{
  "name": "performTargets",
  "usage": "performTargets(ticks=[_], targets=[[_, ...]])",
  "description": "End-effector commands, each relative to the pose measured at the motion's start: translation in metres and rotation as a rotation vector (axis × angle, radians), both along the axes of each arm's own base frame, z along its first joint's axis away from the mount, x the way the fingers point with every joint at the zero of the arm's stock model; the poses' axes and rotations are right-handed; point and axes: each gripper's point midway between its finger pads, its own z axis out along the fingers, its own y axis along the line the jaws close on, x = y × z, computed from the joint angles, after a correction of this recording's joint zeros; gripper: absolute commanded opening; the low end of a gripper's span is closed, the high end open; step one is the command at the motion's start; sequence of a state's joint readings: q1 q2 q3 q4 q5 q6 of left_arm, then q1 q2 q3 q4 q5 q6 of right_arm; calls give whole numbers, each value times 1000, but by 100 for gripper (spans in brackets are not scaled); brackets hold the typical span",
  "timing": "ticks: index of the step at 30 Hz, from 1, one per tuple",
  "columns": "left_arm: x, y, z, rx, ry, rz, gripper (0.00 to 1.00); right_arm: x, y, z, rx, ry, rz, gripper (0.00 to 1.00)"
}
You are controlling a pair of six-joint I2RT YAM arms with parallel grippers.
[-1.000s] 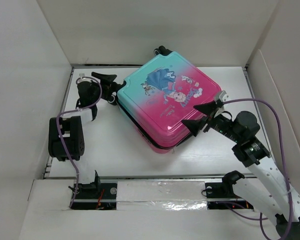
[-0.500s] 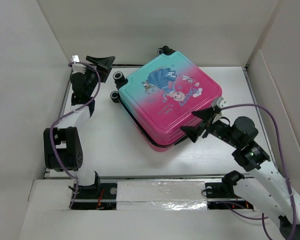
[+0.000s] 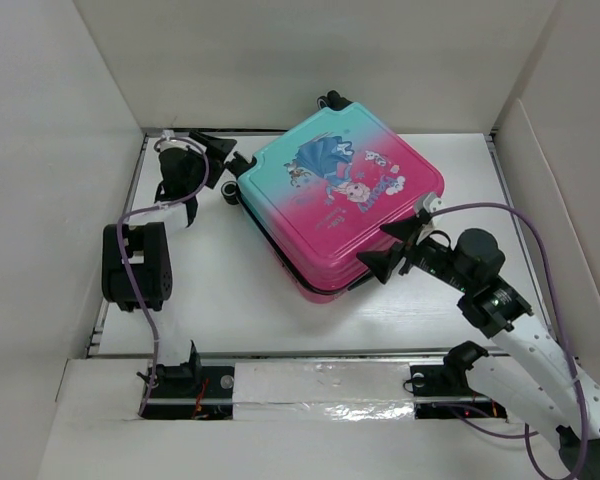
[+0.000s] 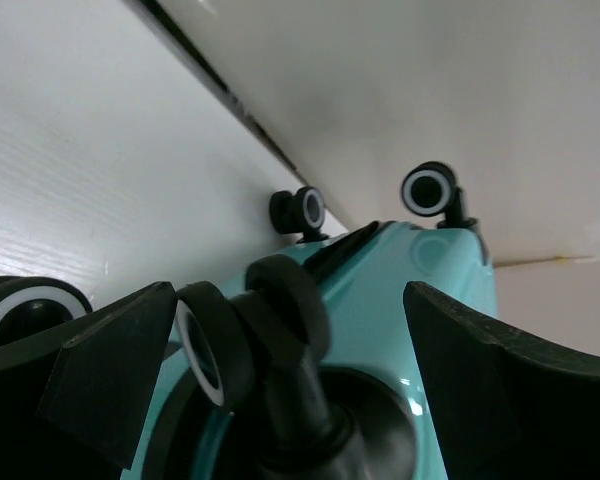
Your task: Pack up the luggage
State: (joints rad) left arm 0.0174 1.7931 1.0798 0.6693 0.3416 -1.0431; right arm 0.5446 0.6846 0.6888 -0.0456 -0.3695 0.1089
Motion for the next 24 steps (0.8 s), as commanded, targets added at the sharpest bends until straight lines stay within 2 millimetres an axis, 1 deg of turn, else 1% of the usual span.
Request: performTargets(ticks=[1,4,5,7,9,10,12,15,16,18,19,20,21,22,23,24], targets=[[7,-15,0,51,2,-49,99,3,2,8,15,-30,-7,100],[6,-9,-13,78,30,-15,99,5,0,7,14,-26,-18,100],[7,-9,-17,74,27,-18,99,6,1,13,27,-47,-18,100],[6,-17,-17,36,17,-55,99,7,2,14,30,-52,-17,100],[9,-20,-17,14,-5,-69,99,8,2,12,24,-43,-20,100],[8,-27,-15,-1,-10,-83,99,9,3,11,23,-42,-20,100],[10,-28,-12,-21,-41,-84,98,7,5,10,23,-41,-9,100],[12,-30,-6,-93,-88,-82,96,7,6,8,21,-33,-6,100],[12,-31,-4,-114,-103,-87,92,7,6,7,20,-30,-4,100],[14,-33,1,-184,-143,-87,89,7,6,6,13,-27,-3,100],[15,-33,1,-206,-152,-84,85,7,6,6,13,-27,-4,100],[17,-33,8,-254,-188,-83,81,6,5,7,13,-28,-6,100],[16,-32,8,-276,-205,-82,76,4,7,7,12,-29,2,100],[16,-32,14,-296,-233,-83,58,3,6,8,14,-33,0,100],[16,-32,19,-312,-276,-90,48,3,5,9,17,-36,-4,100],[16,-32,25,-339,-289,-93,38,1,3,4,4,-16,-7,100]])
